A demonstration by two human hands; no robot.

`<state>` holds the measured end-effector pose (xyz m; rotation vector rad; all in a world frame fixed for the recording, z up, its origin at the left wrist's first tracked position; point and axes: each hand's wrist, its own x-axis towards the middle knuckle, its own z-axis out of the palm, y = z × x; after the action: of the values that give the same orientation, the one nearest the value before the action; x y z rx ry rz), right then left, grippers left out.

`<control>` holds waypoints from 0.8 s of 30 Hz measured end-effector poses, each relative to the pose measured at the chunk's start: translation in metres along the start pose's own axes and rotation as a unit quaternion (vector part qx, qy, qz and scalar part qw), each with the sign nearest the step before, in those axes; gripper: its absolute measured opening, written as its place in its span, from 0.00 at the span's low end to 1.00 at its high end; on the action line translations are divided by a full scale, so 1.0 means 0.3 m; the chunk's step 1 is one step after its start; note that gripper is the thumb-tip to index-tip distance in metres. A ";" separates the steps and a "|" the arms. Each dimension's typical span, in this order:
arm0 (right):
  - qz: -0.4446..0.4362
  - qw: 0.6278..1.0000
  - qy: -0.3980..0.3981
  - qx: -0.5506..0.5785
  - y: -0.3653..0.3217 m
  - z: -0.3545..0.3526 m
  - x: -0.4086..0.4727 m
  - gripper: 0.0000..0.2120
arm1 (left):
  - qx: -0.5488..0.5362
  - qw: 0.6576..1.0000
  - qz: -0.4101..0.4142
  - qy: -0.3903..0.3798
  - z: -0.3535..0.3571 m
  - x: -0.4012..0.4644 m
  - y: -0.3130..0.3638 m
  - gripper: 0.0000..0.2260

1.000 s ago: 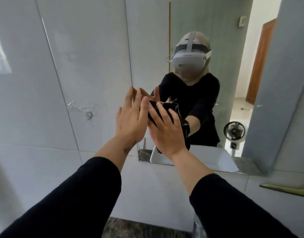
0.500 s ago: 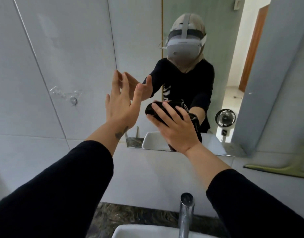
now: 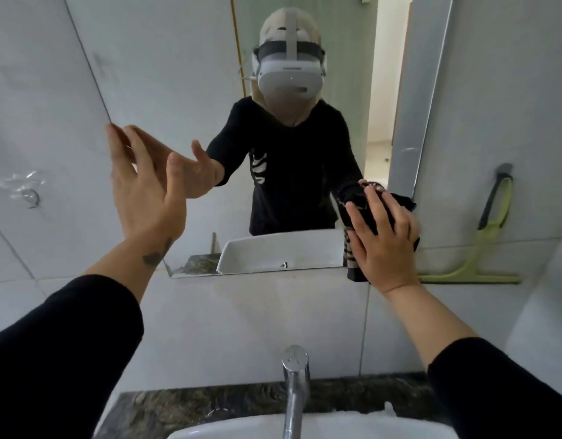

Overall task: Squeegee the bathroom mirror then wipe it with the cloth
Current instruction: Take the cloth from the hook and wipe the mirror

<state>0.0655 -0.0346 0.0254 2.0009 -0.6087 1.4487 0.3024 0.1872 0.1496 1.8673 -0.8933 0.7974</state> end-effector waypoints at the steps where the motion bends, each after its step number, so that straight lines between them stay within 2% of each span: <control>1: 0.028 1.000 0.005 -0.001 0.008 0.006 -0.027 0.21 | -0.003 1.000 0.000 0.006 0.006 0.000 -0.003 0.32; 5: 0.118 0.993 0.009 0.011 -0.018 0.033 -0.101 0.23 | -0.002 1.000 0.004 0.018 0.009 -0.002 -0.005 0.31; 8: 0.129 0.992 0.014 -0.003 -0.077 0.038 -0.083 0.23 | -0.011 1.000 0.005 0.014 -0.001 0.000 -0.005 0.32; 15: -0.036 0.998 0.034 0.026 -0.365 0.061 0.088 0.23 | 0.000 0.999 0.003 -0.032 -0.047 0.007 -0.023 0.32; 24: -0.192 0.980 -0.015 0.053 -0.738 0.119 0.180 0.27 | -0.001 0.995 0.020 -0.095 -0.102 0.014 -0.048 0.30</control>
<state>0.2531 0.0994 0.0257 2.0836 -0.1427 1.2374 0.3115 0.2188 0.1587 1.9535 -1.0520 0.6500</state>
